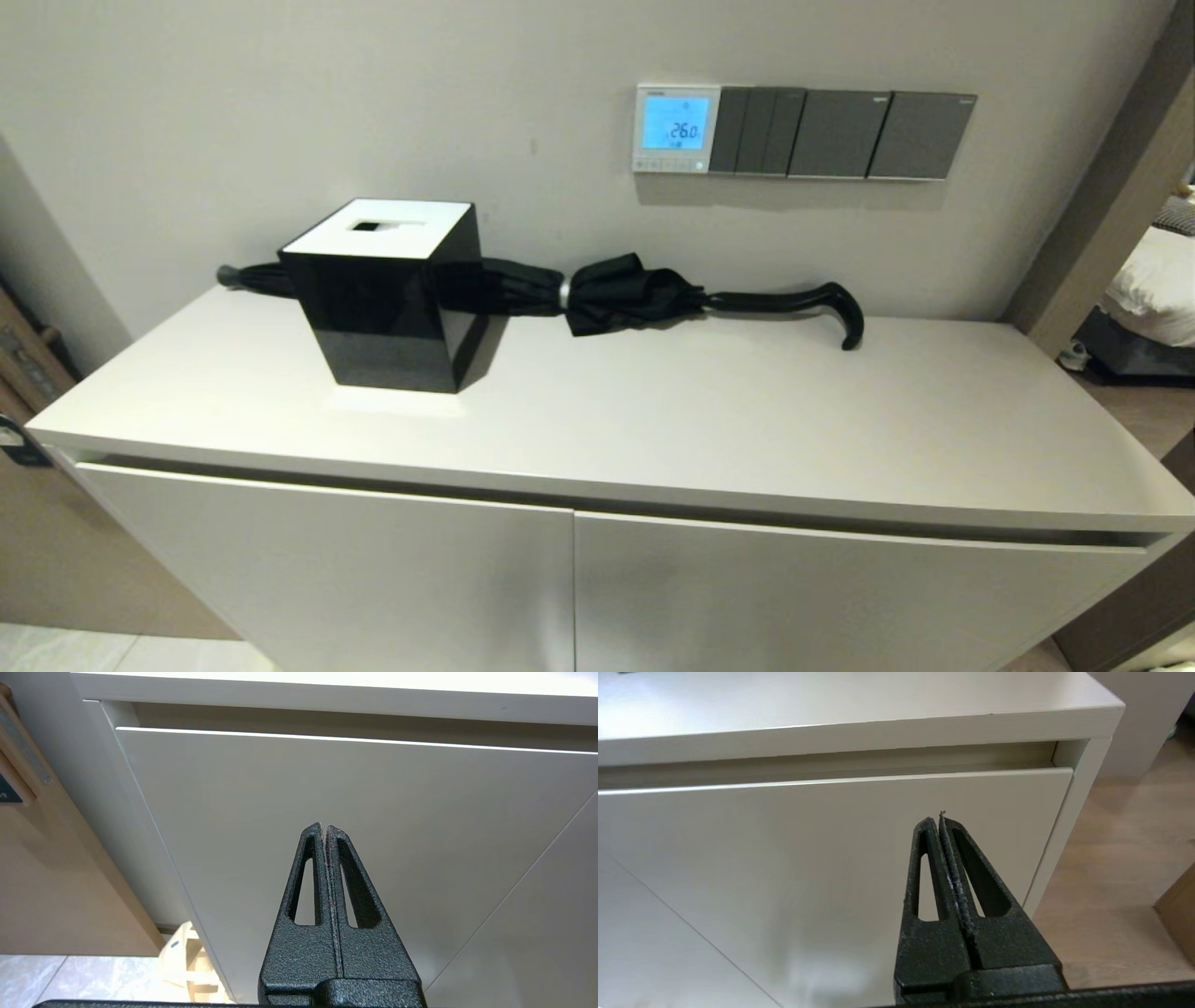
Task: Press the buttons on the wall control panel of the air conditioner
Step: Turn off the central air conditioner
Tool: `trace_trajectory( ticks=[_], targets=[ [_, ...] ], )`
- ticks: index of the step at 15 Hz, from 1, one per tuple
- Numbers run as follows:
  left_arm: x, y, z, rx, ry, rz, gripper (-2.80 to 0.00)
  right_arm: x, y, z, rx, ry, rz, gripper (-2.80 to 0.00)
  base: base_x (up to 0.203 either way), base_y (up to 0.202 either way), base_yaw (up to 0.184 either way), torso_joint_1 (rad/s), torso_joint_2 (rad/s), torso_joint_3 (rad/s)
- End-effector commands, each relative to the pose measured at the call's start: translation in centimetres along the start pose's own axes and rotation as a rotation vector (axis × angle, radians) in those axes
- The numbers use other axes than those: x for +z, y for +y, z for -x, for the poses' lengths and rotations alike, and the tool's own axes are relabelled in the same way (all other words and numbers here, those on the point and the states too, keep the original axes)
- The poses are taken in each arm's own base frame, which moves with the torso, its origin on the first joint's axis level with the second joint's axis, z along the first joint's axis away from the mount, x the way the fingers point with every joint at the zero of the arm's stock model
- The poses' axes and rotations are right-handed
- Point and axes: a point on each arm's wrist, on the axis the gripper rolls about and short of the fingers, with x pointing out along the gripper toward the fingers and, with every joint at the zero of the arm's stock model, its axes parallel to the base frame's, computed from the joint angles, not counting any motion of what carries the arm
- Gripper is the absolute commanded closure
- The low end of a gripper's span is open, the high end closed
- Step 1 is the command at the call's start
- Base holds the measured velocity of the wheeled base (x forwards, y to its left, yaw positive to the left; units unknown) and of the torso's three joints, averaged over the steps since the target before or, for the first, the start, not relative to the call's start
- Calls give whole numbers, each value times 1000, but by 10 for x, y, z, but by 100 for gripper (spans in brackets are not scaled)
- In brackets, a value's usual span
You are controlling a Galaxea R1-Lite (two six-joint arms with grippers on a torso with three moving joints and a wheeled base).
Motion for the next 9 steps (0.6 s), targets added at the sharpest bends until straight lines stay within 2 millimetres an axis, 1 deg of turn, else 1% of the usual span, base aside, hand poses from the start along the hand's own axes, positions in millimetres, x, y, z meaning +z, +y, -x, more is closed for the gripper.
trace_trajectory(
  ticks=[1, 9],
  targets=[
    [0, 0, 0, 0, -1, 0, 0, 0, 0, 0, 0, 5, -8, 0, 0, 0, 0, 0, 0, 0],
    [0, 0, 0, 0, 0, -1, 0, -1, 0, -1, -3, 8, -19, 0, 0, 0, 0, 0, 0, 0]
  ],
)
